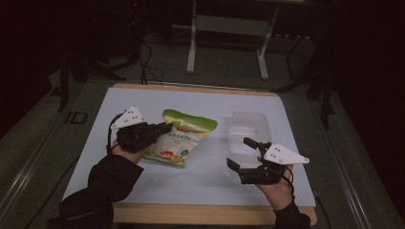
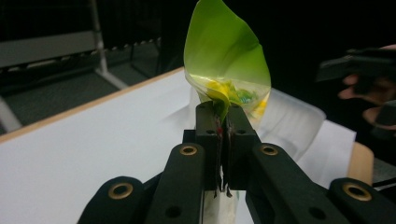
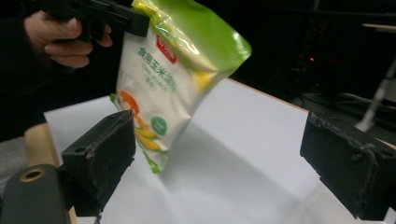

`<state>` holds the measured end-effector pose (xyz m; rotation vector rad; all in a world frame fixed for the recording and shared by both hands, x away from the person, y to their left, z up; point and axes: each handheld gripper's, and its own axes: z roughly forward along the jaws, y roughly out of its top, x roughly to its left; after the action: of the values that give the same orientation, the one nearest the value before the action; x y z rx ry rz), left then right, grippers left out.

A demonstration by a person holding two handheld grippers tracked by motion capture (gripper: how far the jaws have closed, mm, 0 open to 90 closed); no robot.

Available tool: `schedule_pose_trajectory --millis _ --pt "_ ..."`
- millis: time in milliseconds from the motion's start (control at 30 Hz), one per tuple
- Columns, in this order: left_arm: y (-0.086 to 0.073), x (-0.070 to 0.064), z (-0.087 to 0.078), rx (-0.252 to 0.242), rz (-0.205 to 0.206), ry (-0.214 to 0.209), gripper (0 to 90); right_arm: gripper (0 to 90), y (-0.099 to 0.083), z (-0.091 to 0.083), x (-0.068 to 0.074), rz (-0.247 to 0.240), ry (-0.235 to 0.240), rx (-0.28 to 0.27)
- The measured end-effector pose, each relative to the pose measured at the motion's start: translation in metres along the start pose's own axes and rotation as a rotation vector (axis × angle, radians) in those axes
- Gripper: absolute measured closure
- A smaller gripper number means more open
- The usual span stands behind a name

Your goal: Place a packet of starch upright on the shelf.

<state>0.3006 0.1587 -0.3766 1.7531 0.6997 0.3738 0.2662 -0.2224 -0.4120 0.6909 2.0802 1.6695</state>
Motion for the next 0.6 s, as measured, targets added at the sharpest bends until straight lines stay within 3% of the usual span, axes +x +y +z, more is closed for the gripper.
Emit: schedule_pose_trajectory --millis 233,433,600 --pt "0.006 -0.004 -0.002 -0.036 0.017 -0.032 87.5 10.4 0.008 0.016 -0.004 0.034 0.05 -0.003" --pt "0.011 -0.015 -0.003 -0.055 0.024 -0.076 87.6 13.3 0.011 0.043 -0.008 0.093 0.106 0.009" --pt "0.014 -0.023 -0.001 -0.058 0.031 -0.113 87.5 14.8 0.017 0.053 -0.002 0.083 0.158 0.011"
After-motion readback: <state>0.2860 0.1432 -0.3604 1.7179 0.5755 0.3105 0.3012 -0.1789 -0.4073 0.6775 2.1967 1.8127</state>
